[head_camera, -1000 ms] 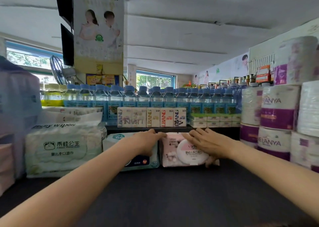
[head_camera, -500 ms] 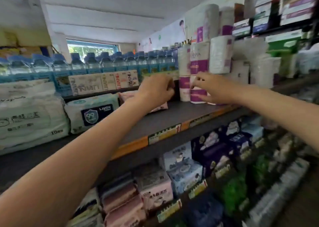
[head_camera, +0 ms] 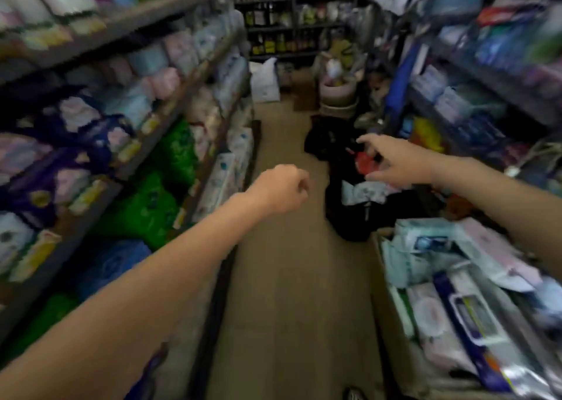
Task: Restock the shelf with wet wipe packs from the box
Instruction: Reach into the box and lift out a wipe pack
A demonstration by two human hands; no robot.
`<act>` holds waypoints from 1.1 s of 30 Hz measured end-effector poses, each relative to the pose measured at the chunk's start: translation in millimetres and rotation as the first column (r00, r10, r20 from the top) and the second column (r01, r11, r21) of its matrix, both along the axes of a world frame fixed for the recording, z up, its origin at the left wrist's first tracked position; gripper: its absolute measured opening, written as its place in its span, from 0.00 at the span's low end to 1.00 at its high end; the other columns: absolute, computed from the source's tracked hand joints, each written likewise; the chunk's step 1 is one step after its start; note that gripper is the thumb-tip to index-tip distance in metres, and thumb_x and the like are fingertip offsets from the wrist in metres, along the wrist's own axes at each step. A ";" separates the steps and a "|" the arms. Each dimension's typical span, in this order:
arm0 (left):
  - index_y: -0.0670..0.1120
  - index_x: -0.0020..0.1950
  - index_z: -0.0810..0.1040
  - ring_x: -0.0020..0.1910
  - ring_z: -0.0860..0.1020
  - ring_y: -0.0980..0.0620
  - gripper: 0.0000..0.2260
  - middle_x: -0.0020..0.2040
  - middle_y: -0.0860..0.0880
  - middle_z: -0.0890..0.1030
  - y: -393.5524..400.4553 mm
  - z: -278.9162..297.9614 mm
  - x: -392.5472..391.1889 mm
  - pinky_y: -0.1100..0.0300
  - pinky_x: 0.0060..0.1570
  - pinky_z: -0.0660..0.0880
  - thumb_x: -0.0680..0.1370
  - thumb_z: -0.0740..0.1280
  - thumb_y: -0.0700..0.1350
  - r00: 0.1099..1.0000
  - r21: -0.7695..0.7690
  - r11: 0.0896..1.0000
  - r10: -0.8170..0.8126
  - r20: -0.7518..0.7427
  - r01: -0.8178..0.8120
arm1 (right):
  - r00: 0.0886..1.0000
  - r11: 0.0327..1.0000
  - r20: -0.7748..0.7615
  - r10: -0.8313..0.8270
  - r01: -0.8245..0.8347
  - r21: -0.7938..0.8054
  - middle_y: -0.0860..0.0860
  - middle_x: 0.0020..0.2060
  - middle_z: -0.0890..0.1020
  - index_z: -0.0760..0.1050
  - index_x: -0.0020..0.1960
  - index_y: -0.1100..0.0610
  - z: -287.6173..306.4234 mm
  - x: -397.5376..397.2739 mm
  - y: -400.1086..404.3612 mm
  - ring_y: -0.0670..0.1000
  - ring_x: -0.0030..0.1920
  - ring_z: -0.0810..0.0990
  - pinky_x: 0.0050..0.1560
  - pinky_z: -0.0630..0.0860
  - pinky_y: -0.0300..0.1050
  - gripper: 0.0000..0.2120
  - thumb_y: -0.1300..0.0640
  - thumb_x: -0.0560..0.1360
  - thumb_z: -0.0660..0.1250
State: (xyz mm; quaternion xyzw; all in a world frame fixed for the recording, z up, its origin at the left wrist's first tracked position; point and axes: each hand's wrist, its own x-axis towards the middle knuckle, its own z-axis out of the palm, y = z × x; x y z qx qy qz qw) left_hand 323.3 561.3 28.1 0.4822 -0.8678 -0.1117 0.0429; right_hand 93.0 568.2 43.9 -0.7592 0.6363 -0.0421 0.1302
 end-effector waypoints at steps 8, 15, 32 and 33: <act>0.45 0.60 0.75 0.59 0.74 0.43 0.13 0.58 0.43 0.75 -9.1 -84.8 -204.7 0.54 0.55 0.71 0.77 0.60 0.44 0.943 0.171 0.942 -0.310 0.123 0.287 | 0.950 0.889 -0.148 -0.276 0.311 0.337 0.57 0.58 0.77 0.70 0.65 0.61 -98.2 -219.7 46.5 0.54 0.58 0.76 0.46 0.67 0.39 0.19 0.56 0.77 0.64; 0.44 0.63 0.73 0.60 0.74 0.43 0.15 0.62 0.43 0.74 -21.3 -163.8 -332.8 0.52 0.58 0.72 0.77 0.61 0.42 0.939 0.333 0.901 -0.327 0.105 0.277 | 0.874 0.786 -0.292 -0.389 0.480 0.389 0.60 0.63 0.69 0.66 0.64 0.61 -223.4 -314.9 73.0 0.60 0.62 0.71 0.57 0.72 0.49 0.21 0.50 0.76 0.63; 0.44 0.63 0.72 0.61 0.74 0.44 0.15 0.62 0.44 0.75 15.0 -281.6 -381.6 0.54 0.57 0.72 0.77 0.60 0.41 0.921 0.523 0.836 -0.320 0.223 0.164 | 0.888 0.844 -0.071 -0.454 0.454 0.285 0.59 0.64 0.67 0.64 0.66 0.61 -330.8 -294.5 84.2 0.59 0.63 0.68 0.57 0.70 0.51 0.24 0.53 0.75 0.65; 0.44 0.63 0.72 0.60 0.74 0.43 0.15 0.61 0.43 0.75 11.0 -284.3 -381.6 0.52 0.57 0.73 0.77 0.60 0.41 0.933 0.494 0.856 -0.289 0.212 0.153 | 0.916 0.888 -0.051 -0.399 0.399 0.227 0.59 0.65 0.66 0.63 0.67 0.61 -329.3 -296.3 68.6 0.59 0.63 0.67 0.57 0.70 0.51 0.24 0.55 0.75 0.65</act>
